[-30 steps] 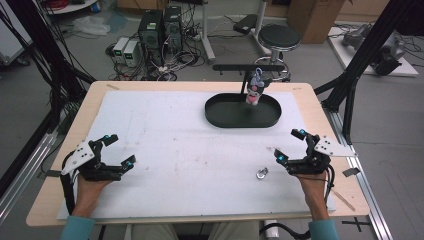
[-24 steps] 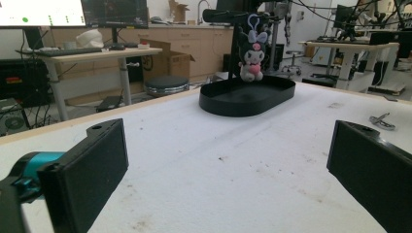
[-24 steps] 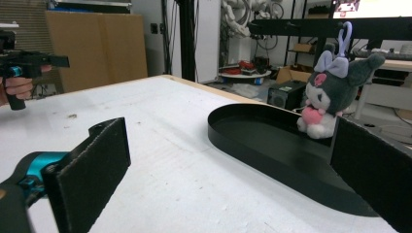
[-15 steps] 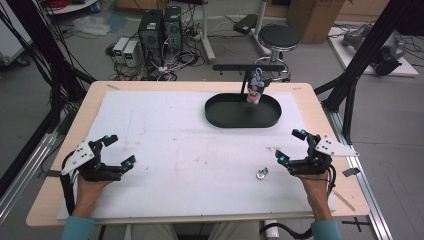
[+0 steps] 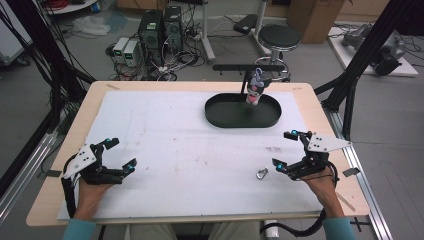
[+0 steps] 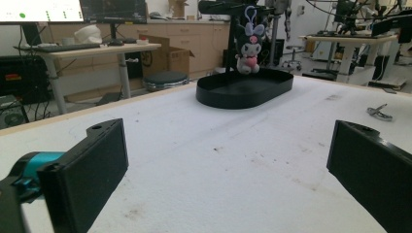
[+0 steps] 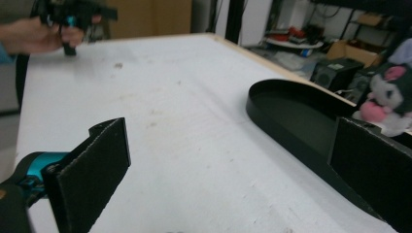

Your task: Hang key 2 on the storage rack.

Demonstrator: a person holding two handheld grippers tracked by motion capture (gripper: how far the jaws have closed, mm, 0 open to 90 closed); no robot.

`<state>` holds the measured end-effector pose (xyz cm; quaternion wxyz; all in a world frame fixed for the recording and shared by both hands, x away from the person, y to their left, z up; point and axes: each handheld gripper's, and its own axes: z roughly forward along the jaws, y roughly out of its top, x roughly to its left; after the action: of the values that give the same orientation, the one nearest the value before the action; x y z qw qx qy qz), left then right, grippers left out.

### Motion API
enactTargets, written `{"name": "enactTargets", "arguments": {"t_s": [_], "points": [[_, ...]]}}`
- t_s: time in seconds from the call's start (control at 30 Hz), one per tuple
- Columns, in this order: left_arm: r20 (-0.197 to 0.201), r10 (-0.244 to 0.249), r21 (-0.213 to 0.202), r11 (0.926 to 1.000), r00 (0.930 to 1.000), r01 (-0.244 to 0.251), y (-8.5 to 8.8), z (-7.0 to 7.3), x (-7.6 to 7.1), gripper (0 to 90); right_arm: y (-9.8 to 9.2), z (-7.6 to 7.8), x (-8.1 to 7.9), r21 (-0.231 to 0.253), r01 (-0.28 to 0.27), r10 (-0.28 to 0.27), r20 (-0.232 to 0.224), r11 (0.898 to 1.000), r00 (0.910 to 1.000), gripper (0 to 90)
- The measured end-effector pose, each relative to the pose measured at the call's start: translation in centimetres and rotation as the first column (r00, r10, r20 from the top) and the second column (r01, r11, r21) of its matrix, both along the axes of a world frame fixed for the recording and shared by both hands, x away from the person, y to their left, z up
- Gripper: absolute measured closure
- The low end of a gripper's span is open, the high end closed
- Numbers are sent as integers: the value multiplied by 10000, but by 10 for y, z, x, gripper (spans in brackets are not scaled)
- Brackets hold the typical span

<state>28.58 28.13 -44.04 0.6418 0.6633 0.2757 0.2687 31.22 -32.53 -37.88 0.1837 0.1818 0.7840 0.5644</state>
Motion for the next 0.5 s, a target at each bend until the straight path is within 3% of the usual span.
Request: {"name": "enactTargets", "arguments": {"t_s": [0.2,0.33,0.5], "points": [[176,-58,-9,10000,9998,58,0,0,-2,17,6,0,3,-631,-938,929,-170,9936,9955,14],[420,4,-147,9999,9991,2,1,-3,-4,17,8,-2,6,-1066,-1181,1139,-441,9873,9925,14],[339,40,-120,9999,9994,-36,3,-4,-5,17,11,-5,9,-1856,-1539,1433,-692,9705,9873,42]]}}
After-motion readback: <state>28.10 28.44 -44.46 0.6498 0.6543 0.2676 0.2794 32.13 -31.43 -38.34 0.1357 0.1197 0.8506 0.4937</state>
